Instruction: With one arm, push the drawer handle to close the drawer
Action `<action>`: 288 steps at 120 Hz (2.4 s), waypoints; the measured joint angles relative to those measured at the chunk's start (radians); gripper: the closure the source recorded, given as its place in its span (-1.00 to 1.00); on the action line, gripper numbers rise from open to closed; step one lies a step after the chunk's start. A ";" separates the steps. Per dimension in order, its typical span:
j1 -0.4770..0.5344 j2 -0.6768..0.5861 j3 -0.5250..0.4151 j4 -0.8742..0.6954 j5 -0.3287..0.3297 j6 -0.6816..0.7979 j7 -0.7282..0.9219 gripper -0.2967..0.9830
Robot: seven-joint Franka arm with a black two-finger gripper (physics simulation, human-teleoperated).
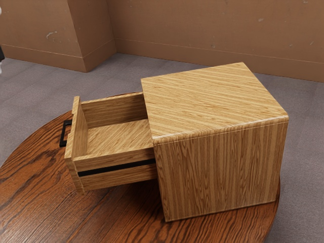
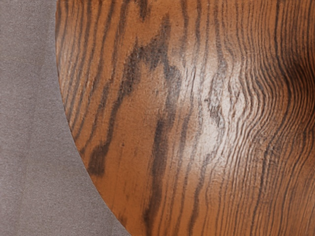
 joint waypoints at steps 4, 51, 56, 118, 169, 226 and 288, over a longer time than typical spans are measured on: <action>0.000 0.000 0.000 0.000 0.000 0.009 0.006 -0.54; -0.032 0.007 -0.208 0.153 0.006 -0.035 0.053 -0.54; -0.042 0.008 -0.210 0.146 0.004 -0.041 0.061 -0.54; 0.252 -0.044 -0.444 -0.193 -0.044 -0.073 0.071 0.44; 0.288 -0.091 -0.477 -0.528 0.010 0.160 0.057 0.67; 0.268 -0.284 -0.610 -0.779 0.102 0.380 0.093 0.69; 0.277 -0.362 -0.714 -0.844 0.155 0.446 0.109 0.69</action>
